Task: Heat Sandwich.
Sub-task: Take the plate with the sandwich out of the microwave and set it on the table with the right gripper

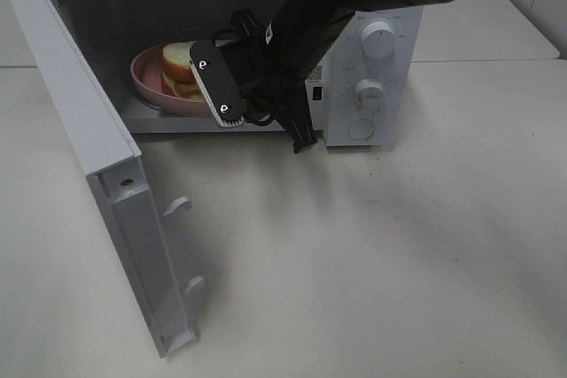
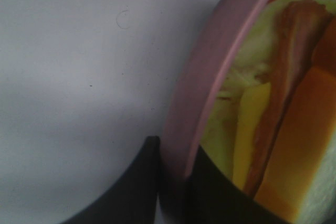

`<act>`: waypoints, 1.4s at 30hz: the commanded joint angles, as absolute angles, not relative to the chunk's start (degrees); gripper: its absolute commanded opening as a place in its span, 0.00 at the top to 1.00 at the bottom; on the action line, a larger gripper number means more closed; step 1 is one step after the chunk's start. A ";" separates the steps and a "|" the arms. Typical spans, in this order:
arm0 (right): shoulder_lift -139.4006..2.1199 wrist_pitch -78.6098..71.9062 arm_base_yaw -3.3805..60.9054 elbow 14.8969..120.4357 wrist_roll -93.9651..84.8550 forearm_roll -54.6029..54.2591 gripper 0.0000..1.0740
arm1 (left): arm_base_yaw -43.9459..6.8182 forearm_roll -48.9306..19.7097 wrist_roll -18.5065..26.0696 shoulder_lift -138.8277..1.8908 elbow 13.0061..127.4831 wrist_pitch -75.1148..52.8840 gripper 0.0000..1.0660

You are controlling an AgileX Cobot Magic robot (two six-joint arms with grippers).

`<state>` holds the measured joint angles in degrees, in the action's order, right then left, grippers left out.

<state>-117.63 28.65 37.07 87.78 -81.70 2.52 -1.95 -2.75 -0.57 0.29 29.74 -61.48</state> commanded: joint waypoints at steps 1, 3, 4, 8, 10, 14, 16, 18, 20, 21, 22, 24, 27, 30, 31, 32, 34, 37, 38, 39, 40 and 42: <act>-114.71 27.16 37.41 85.71 -83.14 2.98 1.00 | -1.95 -3.04 -1.09 1.20 29.62 -61.31 0.10; -114.31 27.04 37.47 85.14 -83.42 2.98 1.00 | -1.95 -3.04 -1.09 1.20 29.62 -61.31 0.10; -113.79 26.81 37.47 84.57 -83.54 2.98 1.00 | -1.95 -3.04 -1.09 1.20 29.62 -61.31 0.10; -111.67 26.13 38.16 81.93 -84.63 2.98 1.00 | -1.95 -3.04 -1.09 1.20 29.62 -61.31 0.10; -110.12 25.55 38.79 79.87 -85.08 3.09 1.00 | -1.95 -3.04 -1.09 1.20 29.62 -61.31 0.10; -107.43 24.64 39.48 76.55 -86.23 3.27 1.00 | -1.95 -3.04 -1.09 1.20 29.62 -61.31 0.10; -106.00 24.47 39.48 75.00 -86.97 3.50 1.00 | -1.95 -3.04 -1.09 1.20 29.62 -61.31 0.10; -104.62 23.72 39.48 73.17 -87.15 3.50 1.00 | -1.95 -3.04 -1.09 1.20 29.62 -61.31 0.10; -103.19 23.32 39.48 71.45 -87.72 3.50 1.00 | -1.95 -3.04 -1.09 1.20 29.62 -61.31 0.10; -103.19 23.32 39.48 71.45 -87.72 3.50 1.00 | -1.95 -3.04 -1.09 1.20 29.62 -61.31 0.10; -101.41 23.32 39.48 69.67 -88.75 3.67 1.00 | -1.95 -3.04 -1.09 1.20 29.62 -61.31 0.10; -99.69 23.32 39.48 67.72 -89.73 3.67 1.00 | -1.95 -3.04 -1.09 1.20 29.62 -61.31 0.10; -97.35 23.26 39.48 65.03 -90.70 3.67 1.00 | -1.95 -3.04 -1.09 1.20 29.62 -61.31 0.10; -93.79 22.69 39.48 61.54 -91.27 4.81 1.00 | -1.95 -3.04 -1.09 1.20 29.62 -61.31 0.10; -93.79 22.69 39.48 61.54 -91.27 4.81 1.00 | -1.95 -3.04 -1.09 1.20 29.62 -61.31 0.10; -92.99 22.46 39.48 60.79 -91.27 5.21 1.00 | -1.95 -3.04 -1.09 1.20 29.62 -61.31 0.10; -90.41 21.94 39.48 57.98 -91.21 6.93 1.00 | -1.95 -3.04 -1.09 1.20 29.62 -61.31 0.10; -88.52 21.77 39.48 56.61 -90.99 7.33 1.00 | -1.95 -3.04 -1.09 1.20 29.62 -61.31 0.10; -87.72 21.77 39.48 55.92 -90.81 7.39 1.00 | -1.95 -3.04 -1.09 1.20 29.62 -61.31 0.10; -86.29 21.77 39.48 54.72 -90.70 7.39 1.00 | -1.95 -3.04 -1.09 1.20 29.62 -61.31 0.10; -86.29 21.77 39.48 54.72 -90.70 7.39 1.00 | -1.95 -3.04 -1.09 1.20 29.62 -61.31 0.10; -84.74 21.77 39.48 53.40 -90.53 7.39 1.00 | -1.95 -3.04 -1.09 1.20 29.62 -61.31 0.10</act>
<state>-85.89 23.78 39.30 53.46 -90.36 7.28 -1.95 -2.75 -0.57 0.29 29.74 -61.48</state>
